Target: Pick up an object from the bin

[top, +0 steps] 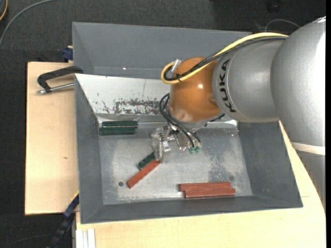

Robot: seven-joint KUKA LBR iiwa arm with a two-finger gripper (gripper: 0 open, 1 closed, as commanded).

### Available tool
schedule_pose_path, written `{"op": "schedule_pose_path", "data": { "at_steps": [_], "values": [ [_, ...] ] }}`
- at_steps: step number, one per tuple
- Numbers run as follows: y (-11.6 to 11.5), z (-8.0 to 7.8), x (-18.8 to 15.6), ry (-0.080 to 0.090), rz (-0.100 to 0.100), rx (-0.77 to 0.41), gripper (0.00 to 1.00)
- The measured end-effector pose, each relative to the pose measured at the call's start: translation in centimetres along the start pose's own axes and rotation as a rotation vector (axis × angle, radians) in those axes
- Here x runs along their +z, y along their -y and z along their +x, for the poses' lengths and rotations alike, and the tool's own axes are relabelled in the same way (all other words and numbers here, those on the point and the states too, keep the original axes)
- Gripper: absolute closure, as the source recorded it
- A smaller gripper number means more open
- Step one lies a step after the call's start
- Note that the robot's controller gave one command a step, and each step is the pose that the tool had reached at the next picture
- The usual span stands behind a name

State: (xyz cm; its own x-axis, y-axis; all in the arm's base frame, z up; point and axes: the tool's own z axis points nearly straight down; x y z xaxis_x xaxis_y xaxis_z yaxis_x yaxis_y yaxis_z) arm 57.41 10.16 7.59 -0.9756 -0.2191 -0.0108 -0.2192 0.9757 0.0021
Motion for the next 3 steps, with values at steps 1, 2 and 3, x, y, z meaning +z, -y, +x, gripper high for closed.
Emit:
{"op": "schedule_pose_path", "data": {
  "at_steps": [1, 2, 3],
  "values": [
    [0.1, 0.2, 0.4, -0.006, 0.001, 0.0, 0.0],
    [0.0, 0.3, 0.4, -0.007, 0.0, 0.0, 1.0],
    [0.2, 1.6, -12.9, 0.003, 0.002, -0.023, 1.0]
  ]
}}
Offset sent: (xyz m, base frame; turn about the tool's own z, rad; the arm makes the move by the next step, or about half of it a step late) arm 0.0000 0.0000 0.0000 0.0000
